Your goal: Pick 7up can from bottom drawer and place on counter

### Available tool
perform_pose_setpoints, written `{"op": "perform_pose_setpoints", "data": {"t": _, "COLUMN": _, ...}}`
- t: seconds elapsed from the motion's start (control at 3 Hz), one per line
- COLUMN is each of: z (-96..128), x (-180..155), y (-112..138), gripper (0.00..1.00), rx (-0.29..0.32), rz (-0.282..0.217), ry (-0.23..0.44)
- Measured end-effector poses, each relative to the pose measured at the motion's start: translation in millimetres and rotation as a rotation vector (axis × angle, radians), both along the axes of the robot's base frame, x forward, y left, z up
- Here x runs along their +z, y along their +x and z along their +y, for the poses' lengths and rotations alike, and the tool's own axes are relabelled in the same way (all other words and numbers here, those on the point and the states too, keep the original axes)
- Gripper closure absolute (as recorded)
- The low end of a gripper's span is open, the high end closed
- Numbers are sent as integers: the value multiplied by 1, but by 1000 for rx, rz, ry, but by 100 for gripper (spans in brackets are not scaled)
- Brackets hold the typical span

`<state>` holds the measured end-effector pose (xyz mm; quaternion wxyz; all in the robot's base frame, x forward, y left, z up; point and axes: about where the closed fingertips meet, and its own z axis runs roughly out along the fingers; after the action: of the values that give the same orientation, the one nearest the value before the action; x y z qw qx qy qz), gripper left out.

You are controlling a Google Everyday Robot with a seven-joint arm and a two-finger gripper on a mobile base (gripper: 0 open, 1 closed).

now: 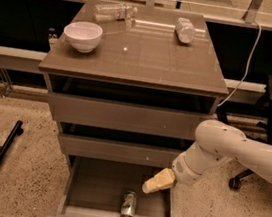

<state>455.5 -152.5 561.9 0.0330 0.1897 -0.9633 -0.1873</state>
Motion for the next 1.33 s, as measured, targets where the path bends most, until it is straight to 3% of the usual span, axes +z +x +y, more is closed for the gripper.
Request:
{"op": "perform_pose_setpoints", "data": {"t": 0.67, "z": 14, "x": -68, "y": 18, "gripper": 0, "rx": -124, "rz": 98, "ry": 24}}
{"op": "perform_pose_setpoints", "data": {"t": 1.0, "z": 20, "x": -118, "y": 26, "gripper": 0, "rx": -206, "rz": 165, "ry": 35}}
{"op": "perform_pose_setpoints", "data": {"t": 1.33, "z": 21, "x": -143, "y": 28, "gripper": 0, "rx": -252, "rz": 199, "ry": 35}}
